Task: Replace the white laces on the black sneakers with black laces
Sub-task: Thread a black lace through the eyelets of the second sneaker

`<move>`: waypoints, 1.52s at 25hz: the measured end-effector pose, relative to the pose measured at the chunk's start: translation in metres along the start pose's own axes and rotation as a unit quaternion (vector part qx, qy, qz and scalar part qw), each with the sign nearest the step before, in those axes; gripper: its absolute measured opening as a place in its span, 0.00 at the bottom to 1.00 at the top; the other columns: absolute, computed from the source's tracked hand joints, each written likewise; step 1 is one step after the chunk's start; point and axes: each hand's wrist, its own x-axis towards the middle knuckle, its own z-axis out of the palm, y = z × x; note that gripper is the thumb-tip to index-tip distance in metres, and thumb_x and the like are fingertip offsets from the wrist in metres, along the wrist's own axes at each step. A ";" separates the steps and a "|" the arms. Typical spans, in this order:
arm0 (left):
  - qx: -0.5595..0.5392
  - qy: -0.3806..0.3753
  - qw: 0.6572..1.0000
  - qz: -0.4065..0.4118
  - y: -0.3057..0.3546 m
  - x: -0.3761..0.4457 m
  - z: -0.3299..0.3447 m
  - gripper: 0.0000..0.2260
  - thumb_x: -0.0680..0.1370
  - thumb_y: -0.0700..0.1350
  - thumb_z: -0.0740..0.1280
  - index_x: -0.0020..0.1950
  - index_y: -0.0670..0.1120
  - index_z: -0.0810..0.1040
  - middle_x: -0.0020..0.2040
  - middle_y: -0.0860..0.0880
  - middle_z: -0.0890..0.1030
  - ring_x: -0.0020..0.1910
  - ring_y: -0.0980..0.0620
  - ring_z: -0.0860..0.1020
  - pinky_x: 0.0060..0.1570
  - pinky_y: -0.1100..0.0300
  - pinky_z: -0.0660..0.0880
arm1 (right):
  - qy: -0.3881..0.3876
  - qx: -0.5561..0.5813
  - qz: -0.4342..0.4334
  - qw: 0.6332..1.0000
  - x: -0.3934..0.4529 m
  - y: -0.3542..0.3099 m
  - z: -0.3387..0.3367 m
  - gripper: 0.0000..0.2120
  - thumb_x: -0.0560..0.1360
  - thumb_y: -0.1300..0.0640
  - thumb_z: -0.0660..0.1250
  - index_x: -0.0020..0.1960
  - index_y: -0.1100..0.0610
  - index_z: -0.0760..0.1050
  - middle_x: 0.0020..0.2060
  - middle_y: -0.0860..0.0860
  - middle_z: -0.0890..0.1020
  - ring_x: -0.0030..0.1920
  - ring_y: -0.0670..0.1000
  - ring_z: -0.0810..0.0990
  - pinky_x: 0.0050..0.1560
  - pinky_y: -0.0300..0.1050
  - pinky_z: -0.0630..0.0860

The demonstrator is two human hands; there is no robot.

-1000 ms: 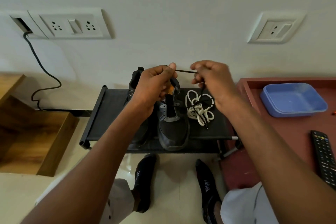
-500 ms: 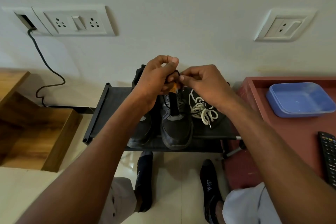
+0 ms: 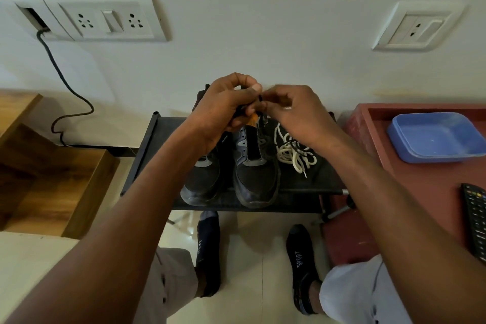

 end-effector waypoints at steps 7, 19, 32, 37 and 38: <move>0.091 0.059 0.992 -0.063 -0.019 0.000 0.001 0.09 0.85 0.43 0.64 0.56 0.38 0.79 0.35 0.46 0.80 0.25 0.53 0.70 0.23 0.65 0.63 | -0.042 -0.204 0.117 0.971 -0.005 0.025 -0.017 0.15 0.78 0.56 0.75 0.64 0.49 0.82 0.57 0.47 0.85 0.56 0.48 0.83 0.57 0.45 0.78; 0.490 -0.054 0.864 -0.105 -0.078 -0.018 0.008 0.16 0.82 0.52 0.69 0.69 0.52 0.74 0.54 0.49 0.82 0.43 0.50 0.81 0.51 0.50 0.83 | -0.130 -0.154 0.133 0.970 -0.005 0.035 0.006 0.06 0.81 0.56 0.71 0.52 0.49 0.86 0.38 0.47 0.85 0.36 0.47 0.83 0.38 0.42 0.77; 0.566 -0.068 0.815 -0.106 -0.087 -0.004 0.004 0.42 0.73 0.61 0.76 0.83 0.59 0.59 0.71 0.42 0.69 0.69 0.35 0.72 0.66 0.40 0.73 | -0.114 -0.186 0.140 0.966 0.001 0.036 0.016 0.11 0.76 0.65 0.73 0.48 0.50 0.87 0.41 0.47 0.86 0.35 0.41 0.79 0.35 0.36 0.70; 0.581 -0.065 0.805 -0.099 -0.087 -0.005 0.006 0.41 0.75 0.60 0.75 0.83 0.62 0.57 0.70 0.42 0.68 0.67 0.35 0.73 0.62 0.41 0.75 | -0.085 -0.186 0.137 0.969 -0.001 0.039 0.016 0.09 0.76 0.61 0.75 0.40 0.50 0.86 0.31 0.44 0.86 0.33 0.40 0.83 0.37 0.38 0.76; 0.585 -0.064 0.802 -0.098 -0.087 -0.006 0.006 0.41 0.75 0.60 0.75 0.83 0.62 0.57 0.70 0.42 0.67 0.67 0.35 0.73 0.62 0.41 0.75 | -0.088 -0.188 0.139 0.968 -0.002 0.039 0.016 0.09 0.76 0.61 0.75 0.40 0.49 0.85 0.32 0.45 0.86 0.36 0.41 0.84 0.41 0.41 0.79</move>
